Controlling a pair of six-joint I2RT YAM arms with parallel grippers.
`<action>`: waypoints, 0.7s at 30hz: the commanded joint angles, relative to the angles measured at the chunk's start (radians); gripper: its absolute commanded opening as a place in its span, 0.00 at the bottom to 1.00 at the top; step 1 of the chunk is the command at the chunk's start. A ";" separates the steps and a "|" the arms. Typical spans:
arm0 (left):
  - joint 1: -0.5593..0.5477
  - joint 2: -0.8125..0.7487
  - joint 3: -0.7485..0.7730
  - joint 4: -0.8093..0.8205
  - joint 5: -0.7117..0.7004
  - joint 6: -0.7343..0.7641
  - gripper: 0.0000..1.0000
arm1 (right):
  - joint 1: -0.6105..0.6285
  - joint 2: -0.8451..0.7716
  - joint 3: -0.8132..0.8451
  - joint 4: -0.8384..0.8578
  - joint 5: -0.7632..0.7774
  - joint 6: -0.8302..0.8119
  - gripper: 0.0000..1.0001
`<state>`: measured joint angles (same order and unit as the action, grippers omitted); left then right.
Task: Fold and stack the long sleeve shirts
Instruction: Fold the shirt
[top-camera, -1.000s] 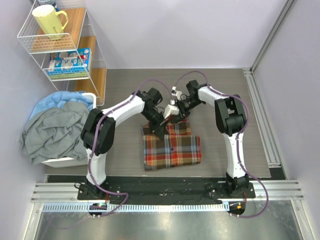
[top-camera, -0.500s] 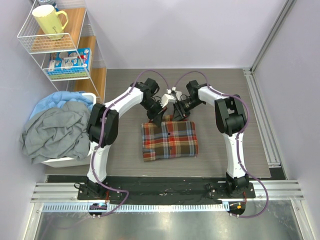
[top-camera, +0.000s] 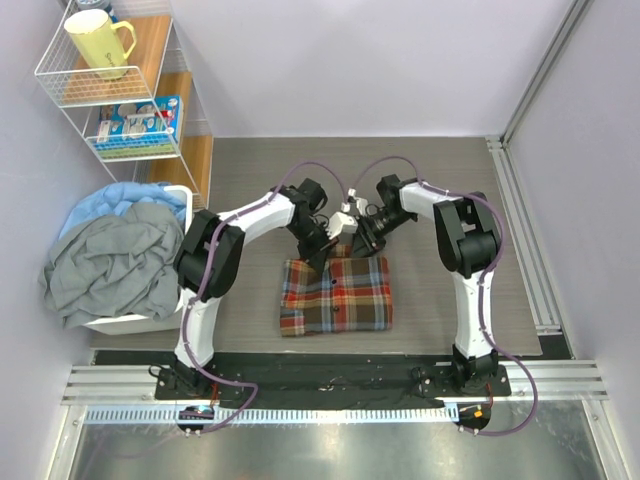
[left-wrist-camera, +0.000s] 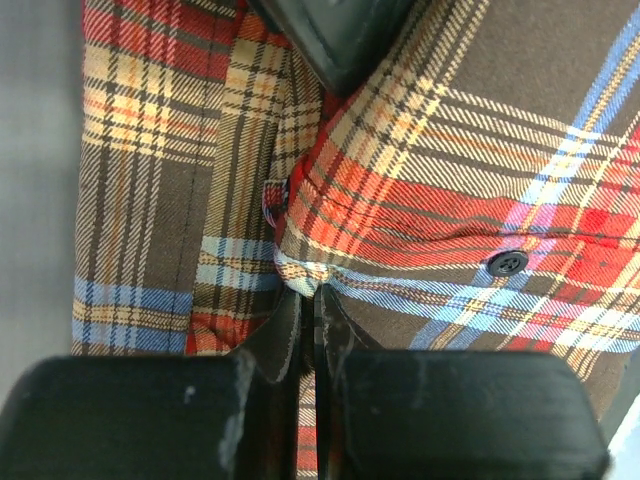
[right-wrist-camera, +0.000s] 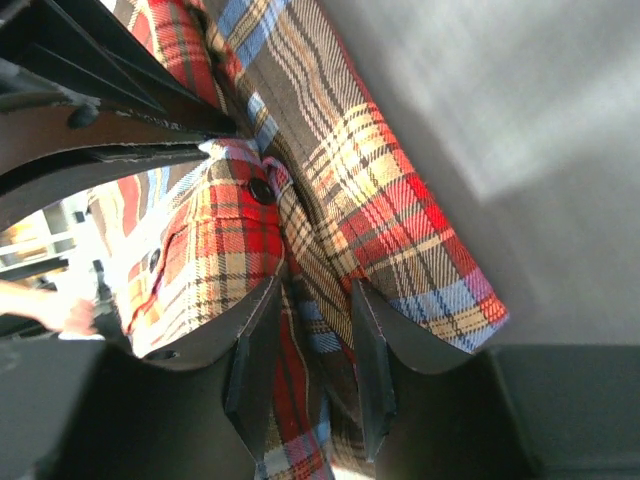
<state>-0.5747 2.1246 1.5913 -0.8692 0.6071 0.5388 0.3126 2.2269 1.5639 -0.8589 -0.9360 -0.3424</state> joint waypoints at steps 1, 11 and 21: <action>-0.054 -0.077 -0.115 0.019 -0.018 0.052 0.00 | 0.006 -0.125 -0.108 -0.028 -0.015 -0.006 0.40; -0.082 -0.129 -0.088 0.009 -0.009 0.059 0.00 | -0.020 -0.090 0.129 -0.117 -0.067 -0.021 0.42; -0.080 -0.153 -0.079 0.010 -0.017 0.024 0.00 | 0.037 0.011 0.136 -0.095 -0.047 -0.043 0.35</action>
<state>-0.6533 2.0323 1.4902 -0.8585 0.5980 0.5720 0.3172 2.2078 1.7065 -0.9504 -0.9817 -0.3538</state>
